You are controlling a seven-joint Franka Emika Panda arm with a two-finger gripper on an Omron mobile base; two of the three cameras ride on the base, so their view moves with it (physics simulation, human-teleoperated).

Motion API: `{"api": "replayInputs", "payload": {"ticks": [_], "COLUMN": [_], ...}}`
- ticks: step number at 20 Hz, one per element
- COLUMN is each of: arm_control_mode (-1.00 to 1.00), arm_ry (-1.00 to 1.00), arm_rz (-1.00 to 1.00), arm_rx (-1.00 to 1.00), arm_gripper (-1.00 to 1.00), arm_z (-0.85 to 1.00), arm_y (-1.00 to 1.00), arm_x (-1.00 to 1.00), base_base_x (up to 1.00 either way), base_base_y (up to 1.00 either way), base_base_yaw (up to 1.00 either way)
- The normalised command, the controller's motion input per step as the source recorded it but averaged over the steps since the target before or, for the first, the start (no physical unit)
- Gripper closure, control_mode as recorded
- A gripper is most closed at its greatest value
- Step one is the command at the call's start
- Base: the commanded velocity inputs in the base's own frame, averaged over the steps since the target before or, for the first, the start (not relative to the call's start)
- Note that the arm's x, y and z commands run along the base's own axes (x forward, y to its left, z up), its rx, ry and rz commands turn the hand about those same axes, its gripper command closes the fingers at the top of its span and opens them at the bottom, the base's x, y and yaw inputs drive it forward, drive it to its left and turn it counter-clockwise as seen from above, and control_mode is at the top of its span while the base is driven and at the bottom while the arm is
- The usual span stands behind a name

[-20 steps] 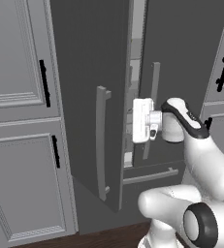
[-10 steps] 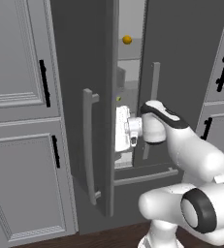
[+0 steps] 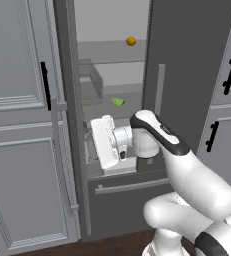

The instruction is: Grab a lemon wedge from the fridge and one ice cube from the ice bowl, and put them in the glass of lemonade.

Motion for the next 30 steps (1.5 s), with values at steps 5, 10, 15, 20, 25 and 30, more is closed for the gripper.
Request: {"api": "replayInputs", "payload": {"ticks": [5, 10, 15, 20, 25, 30], "arm_control_mode": [-1.00, -1.00, -1.00, -1.00, -1.00, -1.00], "arm_ry": [-0.49, -0.36, -0.58, -0.53, -0.53, -0.57], "arm_rz": [0.02, 0.00, -0.02, -0.08, -0.13, -0.21], "arm_rx": [0.00, -0.04, -0.34, -0.49, -0.53, -0.45], "arm_gripper": [-1.00, -1.00, -1.00, -1.00, -1.00, -1.00], "arm_z": [0.54, 0.03, 0.02, 0.13, 0.03, 0.05], "arm_y": [-0.62, -1.00, -1.00, -1.00, -0.95, -0.45], "arm_x": [-0.77, -0.51, -0.35, -0.12, -0.06, 0.08], "base_base_x": [0.00, 0.00, 0.00, 0.00, 0.00, 0.00], "base_base_y": [0.00, 0.00, 0.00, 0.00, 0.00, 0.00], "base_base_yaw": [0.00, 0.00, 0.00, 0.00, 0.00, 0.00]}}
